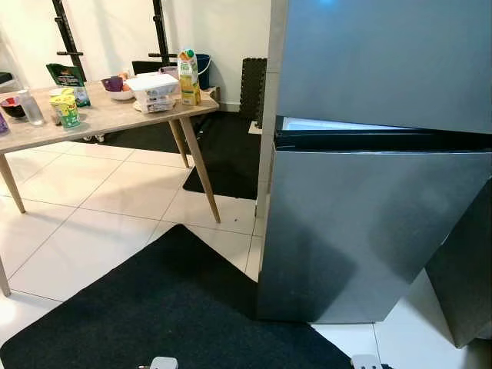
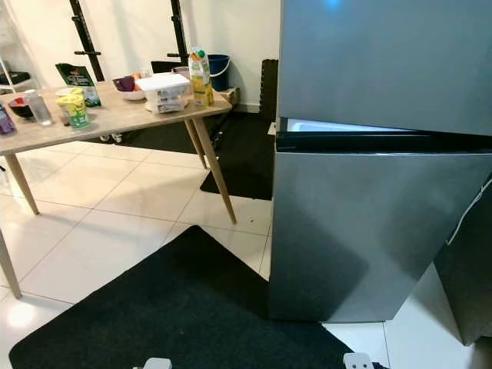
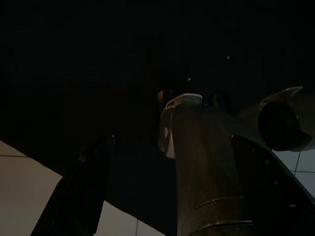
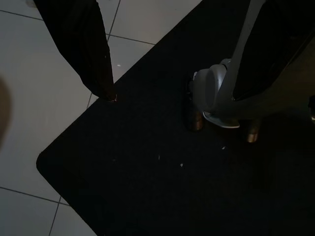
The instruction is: Restocking fridge
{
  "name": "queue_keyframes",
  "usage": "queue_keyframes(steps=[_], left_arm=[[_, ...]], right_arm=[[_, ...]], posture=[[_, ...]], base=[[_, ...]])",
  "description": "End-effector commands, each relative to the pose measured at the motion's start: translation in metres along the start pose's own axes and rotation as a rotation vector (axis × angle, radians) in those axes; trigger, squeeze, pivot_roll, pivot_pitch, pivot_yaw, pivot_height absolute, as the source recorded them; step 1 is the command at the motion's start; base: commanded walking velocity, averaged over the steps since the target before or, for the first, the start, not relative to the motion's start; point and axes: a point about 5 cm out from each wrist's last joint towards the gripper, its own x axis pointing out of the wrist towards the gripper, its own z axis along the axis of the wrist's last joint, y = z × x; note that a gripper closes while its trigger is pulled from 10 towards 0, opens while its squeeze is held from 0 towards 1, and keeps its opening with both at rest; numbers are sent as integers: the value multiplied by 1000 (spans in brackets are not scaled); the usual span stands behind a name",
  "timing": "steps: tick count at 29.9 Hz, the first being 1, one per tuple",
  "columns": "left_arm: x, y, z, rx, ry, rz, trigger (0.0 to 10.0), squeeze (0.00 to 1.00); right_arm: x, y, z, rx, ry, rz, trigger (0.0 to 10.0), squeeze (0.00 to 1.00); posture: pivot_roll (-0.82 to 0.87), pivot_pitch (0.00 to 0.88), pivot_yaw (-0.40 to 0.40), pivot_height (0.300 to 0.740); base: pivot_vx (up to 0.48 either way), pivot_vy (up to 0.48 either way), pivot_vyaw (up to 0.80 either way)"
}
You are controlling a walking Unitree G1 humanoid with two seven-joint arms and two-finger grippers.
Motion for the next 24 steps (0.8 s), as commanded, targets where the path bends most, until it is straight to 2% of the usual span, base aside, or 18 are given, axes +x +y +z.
queue_keyframes(steps=[1,9,24], left_arm=[[-2,6,-6,20,26,16,10000,0],[-4,9,-8,34,36,19,10000,0],[-3,7,-9,36,38,14,10000,0]], right_arm=[[0,1,0,-6,1,5,10000,0],[0,0,-2,-11,6,9,10000,0],[0,0,-1,-20,2,17,10000,0]], posture=[[-43,0,-5,740],[-42,0,-6,740],[-41,0,-6,740]], base=[[0,0,0],[90,0,0],[325,0,0]])
